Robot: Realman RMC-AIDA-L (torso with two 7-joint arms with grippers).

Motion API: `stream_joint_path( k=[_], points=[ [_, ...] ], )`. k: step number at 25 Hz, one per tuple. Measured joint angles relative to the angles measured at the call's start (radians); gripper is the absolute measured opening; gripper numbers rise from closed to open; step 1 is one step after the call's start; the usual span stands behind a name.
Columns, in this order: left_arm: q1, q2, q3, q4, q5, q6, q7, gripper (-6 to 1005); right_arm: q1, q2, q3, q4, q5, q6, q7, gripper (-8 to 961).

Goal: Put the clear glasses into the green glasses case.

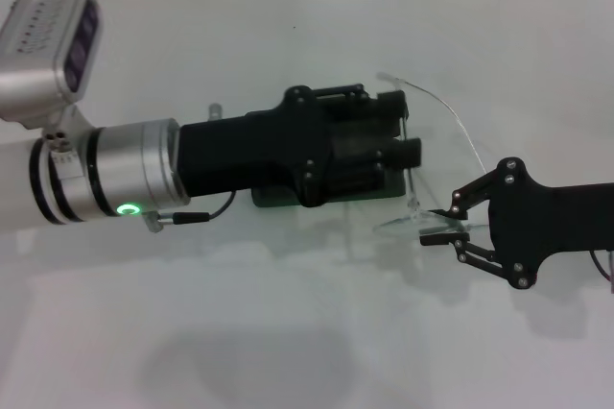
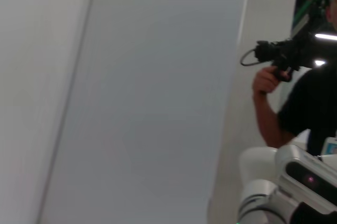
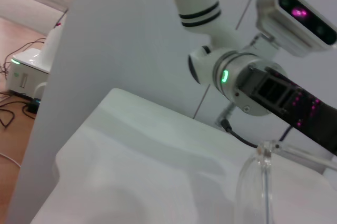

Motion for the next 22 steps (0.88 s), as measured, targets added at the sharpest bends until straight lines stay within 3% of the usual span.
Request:
stream_joint_path(
  k=[15, 22],
  points=[
    [-0.067, -0.001, 0.0, 0.001, 0.132, -0.017, -0.221, 550, -0.001, 0.004, -0.01, 0.001, 0.036, -0.042, -0.094, 110],
    [-0.093, 0.0, 0.0, 0.002, 0.133, -0.02, -0.303, 548, -0.004, 0.006, -0.01, 0.001, 0.039, -0.056, -0.12, 110]
  ],
)
